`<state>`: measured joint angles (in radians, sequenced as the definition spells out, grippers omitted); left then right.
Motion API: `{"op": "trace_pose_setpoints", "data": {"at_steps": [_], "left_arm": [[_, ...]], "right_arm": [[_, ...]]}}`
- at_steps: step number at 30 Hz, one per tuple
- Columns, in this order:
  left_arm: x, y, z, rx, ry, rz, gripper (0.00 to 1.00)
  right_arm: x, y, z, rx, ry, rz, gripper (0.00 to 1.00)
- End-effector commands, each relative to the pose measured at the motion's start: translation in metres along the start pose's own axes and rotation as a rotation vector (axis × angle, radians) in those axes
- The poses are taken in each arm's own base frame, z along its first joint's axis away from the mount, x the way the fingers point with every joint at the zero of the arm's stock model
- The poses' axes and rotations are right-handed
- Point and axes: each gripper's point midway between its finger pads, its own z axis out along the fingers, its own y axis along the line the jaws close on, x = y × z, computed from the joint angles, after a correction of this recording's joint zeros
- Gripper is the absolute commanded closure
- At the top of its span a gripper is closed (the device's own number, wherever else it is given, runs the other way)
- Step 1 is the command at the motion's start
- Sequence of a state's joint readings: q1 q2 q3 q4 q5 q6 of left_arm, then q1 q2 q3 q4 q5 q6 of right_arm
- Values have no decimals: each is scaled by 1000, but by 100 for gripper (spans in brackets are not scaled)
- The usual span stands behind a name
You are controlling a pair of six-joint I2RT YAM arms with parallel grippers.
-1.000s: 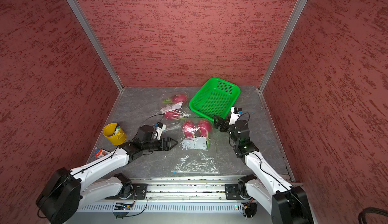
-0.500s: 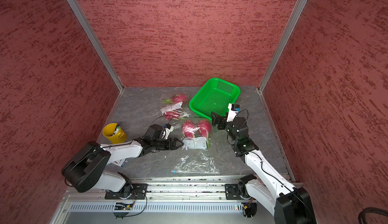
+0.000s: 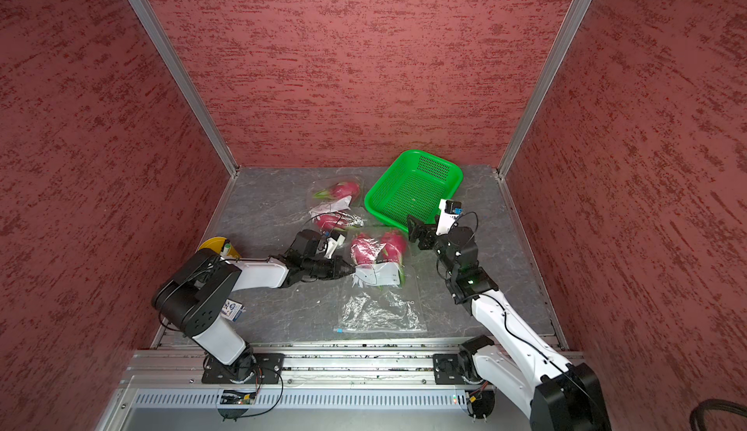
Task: Open the zip-top bag and take out the dragon fruit
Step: Pick up the zipper food storage bag at the center of the board.
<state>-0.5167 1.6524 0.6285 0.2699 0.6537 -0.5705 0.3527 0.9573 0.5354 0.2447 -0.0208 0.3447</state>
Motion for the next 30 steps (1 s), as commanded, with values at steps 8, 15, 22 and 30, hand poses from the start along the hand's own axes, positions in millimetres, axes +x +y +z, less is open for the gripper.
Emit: {"op": "trace_pose_setpoints", "data": {"at_steps": [8,15,22,30], "left_arm": [[-91,-53,-58,173,-259,-68,100],[-148,-61,-88,254,-391,-132,100],[-177,-62,-98,334,-419,-210,100],[-177,-58,-97,342,-427,-247,100]], "right_arm": [[-12,67,11,-160,-2,-157,23],[-7,138,11,-291,30,-304,26],[31,193,6,-366,80,-394,24],[95,213,19,-415,188,-210,8]]}}
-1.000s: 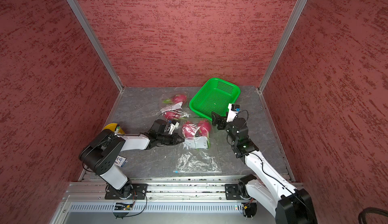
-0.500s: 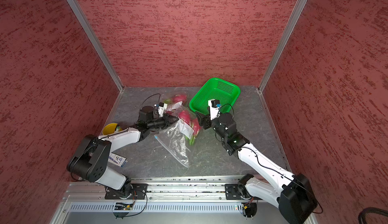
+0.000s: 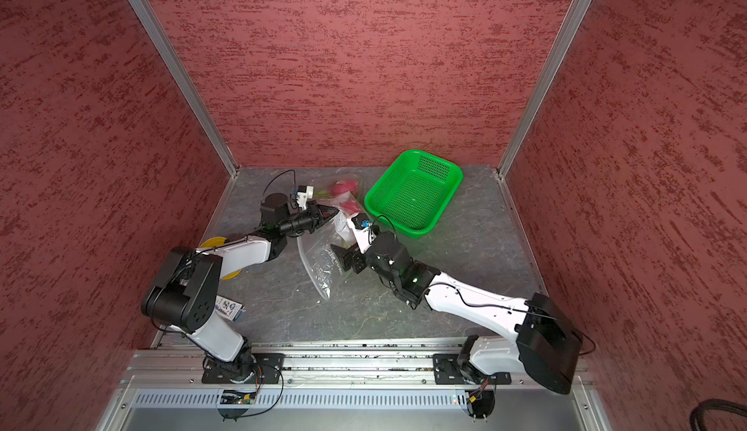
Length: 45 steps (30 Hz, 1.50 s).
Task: Open the zip-top bag and take out the dragon fruit
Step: Pick up the zipper food storage bag at the center of the board.
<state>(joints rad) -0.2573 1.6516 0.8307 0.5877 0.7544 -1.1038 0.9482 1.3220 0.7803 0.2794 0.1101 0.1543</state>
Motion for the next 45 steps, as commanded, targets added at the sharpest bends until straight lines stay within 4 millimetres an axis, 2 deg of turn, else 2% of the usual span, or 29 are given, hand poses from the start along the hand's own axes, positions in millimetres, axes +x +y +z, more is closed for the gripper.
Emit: {"op": "trace_pose_setpoints", "data": {"at_steps": [1,4,7,10,11,14,18,20,21,25,29,30,32,33,35,39,42,45], "left_arm": [[-8,-15,-2,52,-22,28,100],[-6,-12,-3,43,-24,24,100],[-5,-9,-4,38,-25,17,100],[-5,-6,-6,33,-27,12,100],[-5,-5,-7,30,-28,10,100],[-5,-3,-8,27,-31,7,100],[-7,-4,-10,27,-36,10,100],[-8,-5,-12,27,-40,12,100],[-9,-5,-12,26,-42,12,100],[-13,-8,-16,23,-57,24,100],[-13,-7,-18,8,-64,34,100],[-13,-7,-19,6,-65,35,100],[-13,-5,-19,2,-67,35,100],[-13,-4,-18,1,-67,34,100],[-13,-2,-18,1,-68,32,100],[-12,1,-17,2,-67,24,100],[-10,1,-17,12,-68,15,100],[-9,1,-18,18,-71,13,100]], "right_arm": [[0,11,10,-22,-39,130,6],[13,18,22,-33,-27,183,5],[37,10,39,21,25,223,6],[46,7,45,41,33,243,15],[46,6,46,45,27,245,22],[43,2,46,62,6,252,56],[38,2,44,57,-9,244,83],[35,2,43,54,-12,238,99],[33,2,43,49,-13,235,100],[27,2,42,14,-24,242,100],[32,9,45,-23,11,232,99],[35,11,45,-34,30,231,81],[45,16,44,-67,68,243,31],[49,18,43,-77,80,258,18],[57,21,43,-99,105,288,2],[67,31,53,-151,130,363,1],[77,37,73,-163,174,412,2],[88,39,90,-153,221,437,11]]}}
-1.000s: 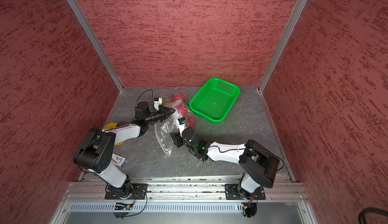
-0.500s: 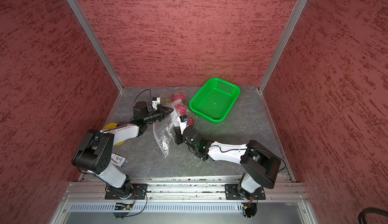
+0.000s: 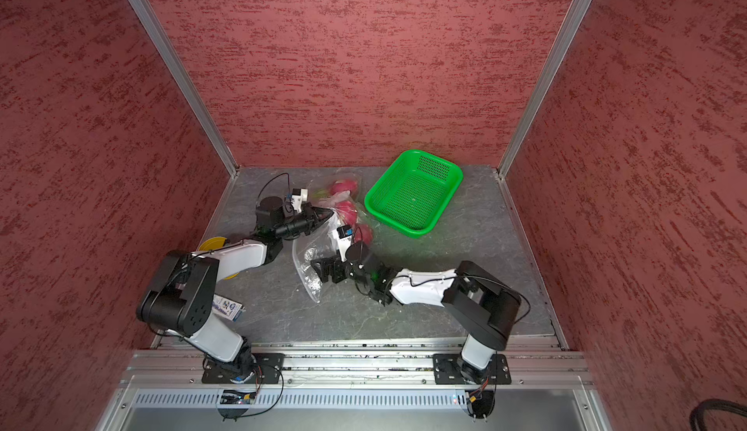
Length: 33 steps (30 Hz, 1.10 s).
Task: Open the zip-top bag and take out the dragon fruit
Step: Pick up the zipper food storage bag at the center of the board.
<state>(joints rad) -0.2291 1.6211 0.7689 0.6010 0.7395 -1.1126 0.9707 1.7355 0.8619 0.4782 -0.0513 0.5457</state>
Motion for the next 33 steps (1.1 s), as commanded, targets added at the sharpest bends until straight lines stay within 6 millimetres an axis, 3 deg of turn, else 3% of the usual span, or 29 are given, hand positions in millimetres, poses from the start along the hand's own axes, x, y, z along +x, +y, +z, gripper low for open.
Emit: {"op": "trace_pose_setpoints", "data": {"at_steps": [1,2,4,7,9,12,14,15,19,23,28,33], "left_arm": [[-6,-13,-4,44,-34,38,100],[-6,-13,-5,43,-35,37,100],[-5,-12,-5,43,-35,37,100],[-4,-11,-5,40,-32,35,100],[-5,-11,-6,41,-34,35,100],[-8,-12,-8,44,-39,40,100],[-15,-14,-14,44,-51,47,94],[-21,-16,-18,44,-62,54,89],[-39,-24,-41,37,-95,101,51],[-48,-29,-64,-8,-133,157,36],[-33,-37,-75,-31,-117,265,25],[1,-43,-68,39,-43,401,25]], "right_arm": [[-1,6,14,-29,31,67,19],[0,4,15,-23,33,71,30],[-3,0,16,-4,24,82,60],[-8,-2,13,-4,11,89,88],[-14,-4,10,-12,-2,99,100],[-23,-10,3,-23,-22,112,100],[-33,-14,-4,-38,-35,113,100],[-37,-16,-9,-43,-40,105,100],[-62,-19,-34,-79,-62,40,100],[-88,-32,-63,-68,-77,-12,100],[-108,-55,-85,-42,-81,-55,100],[-121,-74,-93,-54,-76,-42,100]]}}
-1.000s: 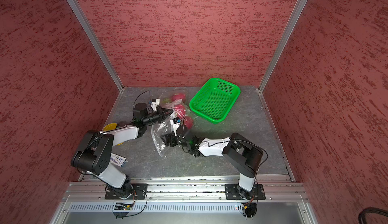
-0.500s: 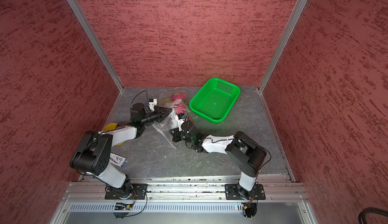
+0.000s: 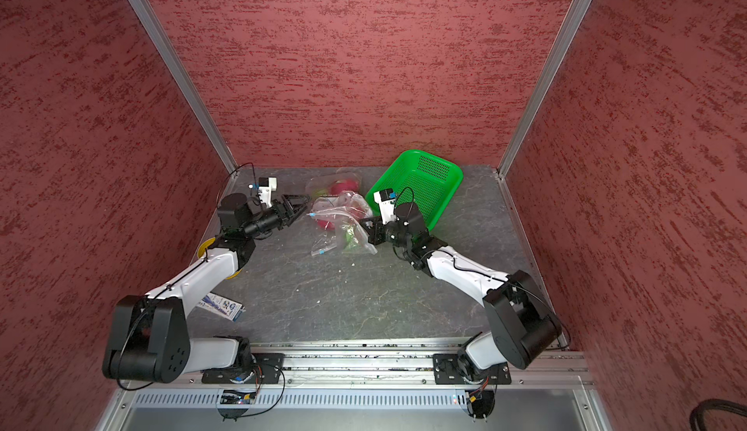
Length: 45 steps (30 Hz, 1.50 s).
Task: Open the zip-top bag and take out the dragon fruit
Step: Pick up the zipper food storage bag at the center of the board.
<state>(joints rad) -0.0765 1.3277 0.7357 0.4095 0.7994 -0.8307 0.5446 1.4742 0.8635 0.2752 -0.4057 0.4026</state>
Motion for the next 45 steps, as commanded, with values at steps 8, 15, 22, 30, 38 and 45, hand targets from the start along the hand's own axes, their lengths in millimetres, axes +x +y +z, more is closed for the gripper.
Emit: {"op": "trace_pose_setpoints", "data": {"at_steps": [8,15,22,30,38,45], "left_arm": [[20,-29,13,87,-53,449,24],[31,-63,24,190,-115,836,24],[33,-69,47,294,-89,948,17],[28,-68,72,354,-43,964,30],[41,-60,74,398,69,844,64],[44,-76,66,439,135,738,100]], "right_arm": [[-22,-9,-15,-109,33,6,100],[-45,-29,-29,-127,37,43,100],[-54,-37,-31,-153,58,69,100],[-60,-38,-32,-150,69,55,100],[-70,-42,-38,-124,50,39,100],[-84,-32,-44,-136,22,24,100]]}}
